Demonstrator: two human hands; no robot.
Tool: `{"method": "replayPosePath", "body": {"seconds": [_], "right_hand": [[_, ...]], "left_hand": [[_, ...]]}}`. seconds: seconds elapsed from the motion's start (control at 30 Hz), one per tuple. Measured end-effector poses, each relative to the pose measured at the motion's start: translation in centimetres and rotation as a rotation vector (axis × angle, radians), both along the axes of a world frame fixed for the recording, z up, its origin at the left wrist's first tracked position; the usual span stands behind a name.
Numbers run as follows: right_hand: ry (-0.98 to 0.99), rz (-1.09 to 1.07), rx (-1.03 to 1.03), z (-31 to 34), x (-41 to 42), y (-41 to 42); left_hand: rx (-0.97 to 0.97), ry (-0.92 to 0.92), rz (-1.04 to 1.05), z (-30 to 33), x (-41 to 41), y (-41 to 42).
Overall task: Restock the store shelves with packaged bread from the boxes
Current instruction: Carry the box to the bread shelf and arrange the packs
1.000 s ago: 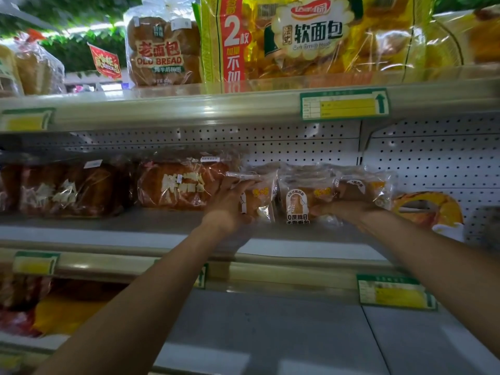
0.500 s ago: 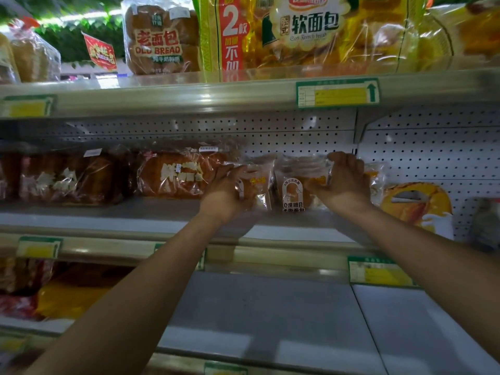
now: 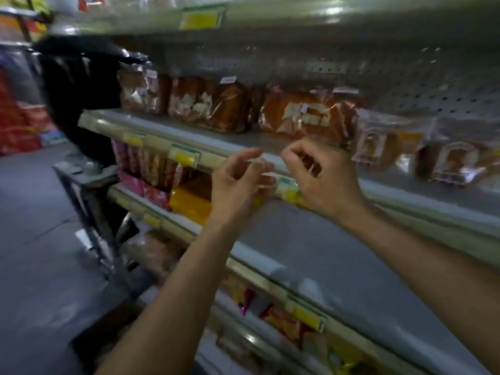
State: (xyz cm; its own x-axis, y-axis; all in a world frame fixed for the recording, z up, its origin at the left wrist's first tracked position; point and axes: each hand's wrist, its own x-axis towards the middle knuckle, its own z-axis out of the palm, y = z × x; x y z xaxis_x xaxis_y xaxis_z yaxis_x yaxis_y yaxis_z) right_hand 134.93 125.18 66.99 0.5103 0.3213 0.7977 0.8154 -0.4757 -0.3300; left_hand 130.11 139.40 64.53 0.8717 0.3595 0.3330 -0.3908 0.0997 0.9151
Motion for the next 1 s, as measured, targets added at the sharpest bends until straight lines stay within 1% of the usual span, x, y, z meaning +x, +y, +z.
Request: {"method": "replayPosePath", "body": {"seconds": [0.13,0.27,0.43,0.53,0.6,0.7,0.83,0.93,1.0], "right_hand": [[0.085,0.224,-0.110,-4.4,-0.9,9.4],[0.200,0.410,-0.225,-9.8,-1.3,19.1],[0.460,0.581,-0.319,-17.4,-1.2,30.3],[0.649,0.606,-0.393,-23.1,-0.1,36.7],[0.799,0.600,-0.403,-27.2,0.7,40.7],[1.012,0.559,-0.449,-34.0,1.6,45.1],[1.258,0.482,-0.547,-44.7,2.0,47.5],[1.455,0.396,-0.617,-51.1,1.8,47.7],[1.535,0.375,-0.683,-54.6,1.7,48.1]], "left_hand": [[-0.028,0.156,0.180,-4.6,-2.1,9.7],[-0.139,0.299,0.313,-9.3,-4.6,19.6],[-0.301,0.458,0.441,-15.8,-6.9,30.9],[-0.355,0.593,0.505,-20.5,-7.7,37.4],[-0.374,0.695,0.515,-24.0,-8.0,41.2],[-0.456,0.810,0.512,-29.5,-8.0,46.1],[-0.477,0.996,0.481,-37.4,-7.8,50.8],[-0.489,1.121,0.425,-43.4,-7.3,52.9],[-0.518,1.191,0.397,-47.5,-6.9,53.5]]}}
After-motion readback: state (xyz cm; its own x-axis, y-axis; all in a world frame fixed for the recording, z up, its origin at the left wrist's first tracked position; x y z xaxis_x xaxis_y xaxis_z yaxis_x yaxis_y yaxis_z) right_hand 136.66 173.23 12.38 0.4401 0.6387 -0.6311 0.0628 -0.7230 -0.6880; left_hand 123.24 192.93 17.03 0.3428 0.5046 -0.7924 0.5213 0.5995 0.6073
